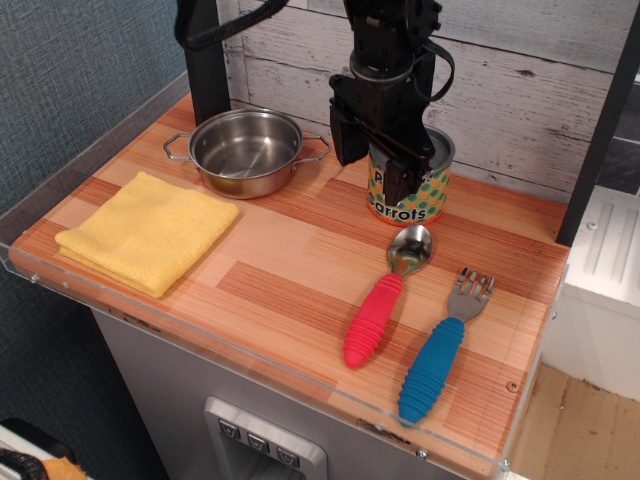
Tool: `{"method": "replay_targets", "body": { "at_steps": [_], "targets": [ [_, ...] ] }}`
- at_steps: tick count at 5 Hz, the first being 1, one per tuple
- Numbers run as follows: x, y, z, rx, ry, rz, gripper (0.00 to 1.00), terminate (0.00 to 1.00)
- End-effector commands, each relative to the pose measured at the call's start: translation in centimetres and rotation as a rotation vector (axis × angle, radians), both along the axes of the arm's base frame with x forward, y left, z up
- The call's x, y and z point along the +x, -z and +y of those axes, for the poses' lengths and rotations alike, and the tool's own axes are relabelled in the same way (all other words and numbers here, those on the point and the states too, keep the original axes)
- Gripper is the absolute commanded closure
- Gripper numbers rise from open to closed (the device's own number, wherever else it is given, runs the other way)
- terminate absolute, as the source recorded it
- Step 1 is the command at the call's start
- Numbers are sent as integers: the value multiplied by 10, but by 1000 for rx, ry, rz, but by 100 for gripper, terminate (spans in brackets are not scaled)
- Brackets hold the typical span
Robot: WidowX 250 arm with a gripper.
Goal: Put the can behind the spoon.
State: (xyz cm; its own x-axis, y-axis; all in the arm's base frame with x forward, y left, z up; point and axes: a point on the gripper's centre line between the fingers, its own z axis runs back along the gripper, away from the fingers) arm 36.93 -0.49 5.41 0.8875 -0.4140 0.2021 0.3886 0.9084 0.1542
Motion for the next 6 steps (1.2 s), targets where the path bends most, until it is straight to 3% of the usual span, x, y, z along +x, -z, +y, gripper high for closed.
{"method": "replay_targets", "body": {
  "at_steps": [1, 2, 3, 4, 6],
  "targets": [
    [-14, -44, 5, 18, -81, -169, 0, 0],
    [-32, -66, 16, 9, -146, -239, 0, 0],
    [-44, -74, 32, -6, -232, -224, 0, 0],
    [-55, -78, 51, -23, -356, -155, 0, 0],
    [-51, -81, 105, -80, -533, -112, 0, 0]
  ]
}}
